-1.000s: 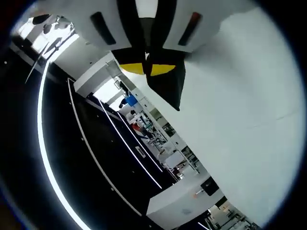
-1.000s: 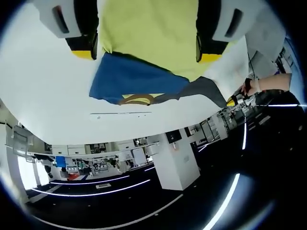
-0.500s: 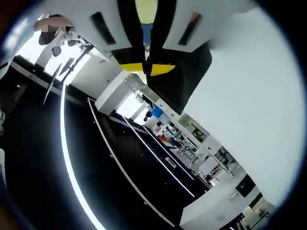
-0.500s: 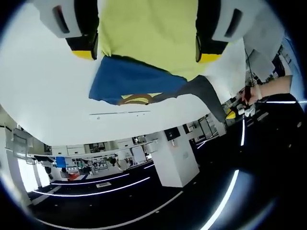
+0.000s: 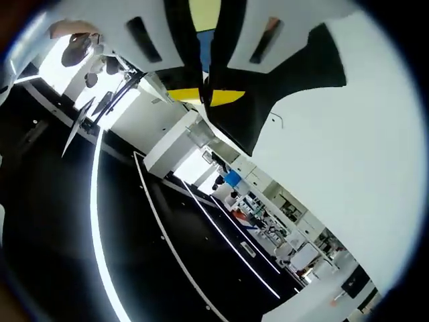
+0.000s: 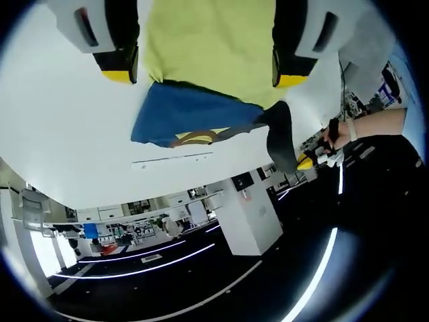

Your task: Fold the garment on the visible template until the final outline fits inside the template.

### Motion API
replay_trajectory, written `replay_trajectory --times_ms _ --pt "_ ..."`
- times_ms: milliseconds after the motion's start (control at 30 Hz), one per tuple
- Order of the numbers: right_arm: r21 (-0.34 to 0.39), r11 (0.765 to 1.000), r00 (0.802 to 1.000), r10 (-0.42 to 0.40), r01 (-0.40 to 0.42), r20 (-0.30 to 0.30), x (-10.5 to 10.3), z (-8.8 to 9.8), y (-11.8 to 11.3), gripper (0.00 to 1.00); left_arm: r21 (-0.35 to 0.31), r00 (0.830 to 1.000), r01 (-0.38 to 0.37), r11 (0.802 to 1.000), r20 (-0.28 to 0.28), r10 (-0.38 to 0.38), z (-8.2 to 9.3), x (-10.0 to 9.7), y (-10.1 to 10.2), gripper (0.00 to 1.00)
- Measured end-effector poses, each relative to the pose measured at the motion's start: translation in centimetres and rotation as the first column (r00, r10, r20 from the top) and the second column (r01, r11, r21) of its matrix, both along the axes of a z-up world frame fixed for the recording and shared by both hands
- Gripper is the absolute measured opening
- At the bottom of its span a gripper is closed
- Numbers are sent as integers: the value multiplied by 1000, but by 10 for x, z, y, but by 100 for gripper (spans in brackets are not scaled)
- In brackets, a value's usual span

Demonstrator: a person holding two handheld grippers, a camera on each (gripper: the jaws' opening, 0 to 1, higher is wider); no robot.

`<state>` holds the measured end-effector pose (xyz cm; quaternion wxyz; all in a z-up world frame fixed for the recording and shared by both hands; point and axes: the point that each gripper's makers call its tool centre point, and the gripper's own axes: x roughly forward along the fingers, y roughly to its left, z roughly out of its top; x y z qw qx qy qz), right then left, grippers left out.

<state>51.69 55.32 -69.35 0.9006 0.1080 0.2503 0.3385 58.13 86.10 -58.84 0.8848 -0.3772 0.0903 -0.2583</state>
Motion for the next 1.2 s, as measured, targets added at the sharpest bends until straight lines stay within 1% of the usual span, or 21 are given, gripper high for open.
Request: replay_trajectory --times_ms 67,100,133,233,367,400,467,533,633,667,733,800,900,1000,1067,1167,1200 --pt "14 1000 1000 -3 3 7 1 2 1 82 6 1000 12 1000 -16 -12 -5 4 -14 0" --pt "20 1000 1000 -4 4 6 1 3 1 82 8 1000 17 1000 -23 -17 -8 7 -17 0" --pt "26 1000 1000 -6 6 7 2 3 2 82 10 999 34 999 -36 -33 -11 10 -25 0" --pt "50 999 1000 -18 18 -2 3 3 0 81 16 997 60 998 -49 -59 -14 18 -42 0" --pt "50 998 999 -31 31 9 1 4 -4 81 6 994 100 995 -53 -99 -11 29 -66 0" --pt "54 998 999 -33 33 10 0 5 -5 81 -8 992 118 993 -47 -119 -7 31 -75 0" --pt "65 997 999 -42 42 4 -2 3 -8 80 -13 990 139 990 -36 -139 -3 35 -89 0" --pt "64 996 998 -55 55 4 -5 1 -13 80 -17 988 153 988 -33 -154 -2 40 -98 0" --pt "82 994 997 -72 72 -6 -11 0 -19 79 -34 982 186 982 -36 -187 -1 43 -116 0" --pt "85 993 997 -78 78 -8 -13 -1 -21 79 -16 976 215 977 -35 -215 -1 42 -126 0" --pt "91 993 997 -73 74 -9 -18 -1 -21 80 8 967 251 968 -50 -251 -6 38 -139 0" --pt "82 994 998 -66 66 -1 -24 -1 -20 80 22 960 276 961 -47 -275 -6 36 -150 0" --pt "66 997 999 -45 45 -4 -29 -7 -17 80 18 955 294 956 -50 -292 -8 41 -161 0" --pt "51 998 1000 -28 28 -5 -34 -11 -14 80 5 949 312 950 -49 -312 -9 41 -178 0" --pt "53 998 1000 -21 21 -9 -37 -13 -12 80 -4 944 326 945 -43 -326 -10 41 -188 0" --pt "55 998 1000 -13 14 -13 -39 -16 -11 80 -8 935 352 936 -50 -352 -17 39 -209 0" --pt "57 998 1000 -13 14 -14 -39 -16 -11 80 -7 933 356 934 -51 -356 -19 39 -213 0"
